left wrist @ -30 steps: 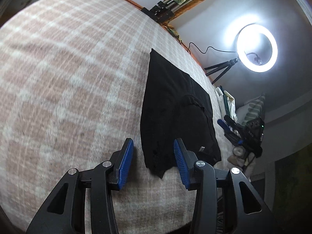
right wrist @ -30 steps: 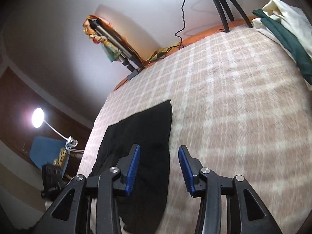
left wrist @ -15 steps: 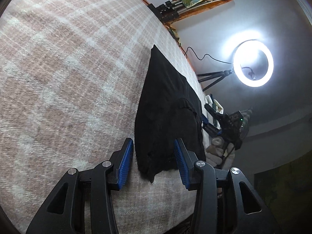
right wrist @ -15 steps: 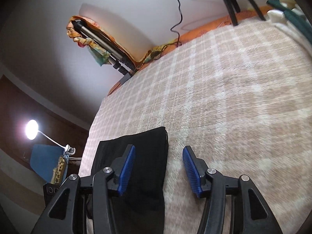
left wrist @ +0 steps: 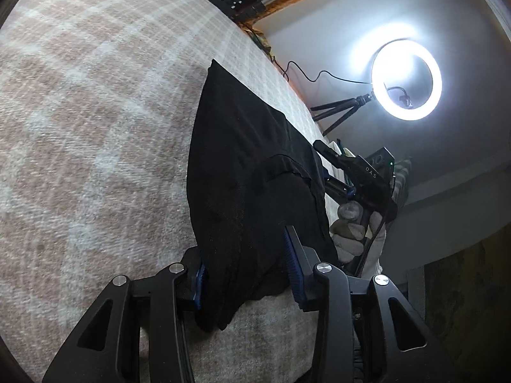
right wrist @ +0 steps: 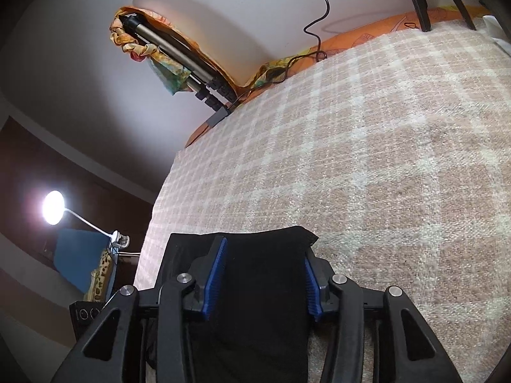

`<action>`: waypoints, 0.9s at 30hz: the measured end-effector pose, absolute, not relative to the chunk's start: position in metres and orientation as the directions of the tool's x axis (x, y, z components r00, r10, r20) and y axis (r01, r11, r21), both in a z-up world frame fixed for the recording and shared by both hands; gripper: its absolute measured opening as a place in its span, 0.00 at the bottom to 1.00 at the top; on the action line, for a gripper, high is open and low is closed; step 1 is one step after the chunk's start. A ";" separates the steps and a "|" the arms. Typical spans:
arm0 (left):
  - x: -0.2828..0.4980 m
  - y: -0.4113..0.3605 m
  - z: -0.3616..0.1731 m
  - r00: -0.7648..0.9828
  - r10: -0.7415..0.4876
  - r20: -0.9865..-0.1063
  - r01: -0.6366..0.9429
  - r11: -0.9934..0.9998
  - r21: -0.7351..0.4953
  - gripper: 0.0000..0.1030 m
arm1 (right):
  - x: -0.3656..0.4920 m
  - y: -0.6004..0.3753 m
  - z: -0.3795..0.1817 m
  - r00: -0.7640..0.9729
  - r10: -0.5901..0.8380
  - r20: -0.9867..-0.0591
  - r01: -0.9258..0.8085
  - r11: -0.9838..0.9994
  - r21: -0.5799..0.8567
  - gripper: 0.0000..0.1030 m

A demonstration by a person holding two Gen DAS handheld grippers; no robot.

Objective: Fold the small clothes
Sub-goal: 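Grasp the folded black shirt edge with both tools, then lift and carry the folded shirt with both tools onto the clothes pile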

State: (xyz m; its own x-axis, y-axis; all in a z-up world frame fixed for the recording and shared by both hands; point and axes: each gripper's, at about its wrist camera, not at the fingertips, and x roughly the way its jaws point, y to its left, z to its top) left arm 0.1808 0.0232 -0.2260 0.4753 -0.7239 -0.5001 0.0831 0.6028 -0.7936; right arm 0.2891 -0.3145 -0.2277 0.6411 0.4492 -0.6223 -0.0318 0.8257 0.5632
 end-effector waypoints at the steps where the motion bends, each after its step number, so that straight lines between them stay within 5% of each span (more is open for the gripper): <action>1: 0.183 0.021 -0.226 0.474 -0.724 -0.502 0.082 0.604 -0.793 0.30 | 0.288 -0.315 -0.228 0.638 0.454 -0.621 -0.031 0.822 0.569 0.44; 4: 0.188 0.020 -0.231 0.466 -0.720 -0.514 0.067 0.609 -0.791 0.13 | 0.286 -0.317 -0.231 0.628 0.467 -0.622 -0.032 0.814 0.580 0.33; 8: 0.188 0.021 -0.231 0.479 -0.706 -0.521 0.067 0.621 -0.781 0.07 | 0.284 -0.315 -0.230 0.629 0.434 -0.645 -0.021 0.839 0.544 0.07; 27: 0.186 -0.010 -0.180 0.524 -0.701 -0.483 0.199 0.652 -0.731 0.05 | 0.251 -0.288 -0.165 0.699 0.341 -0.629 -0.071 0.908 0.413 0.03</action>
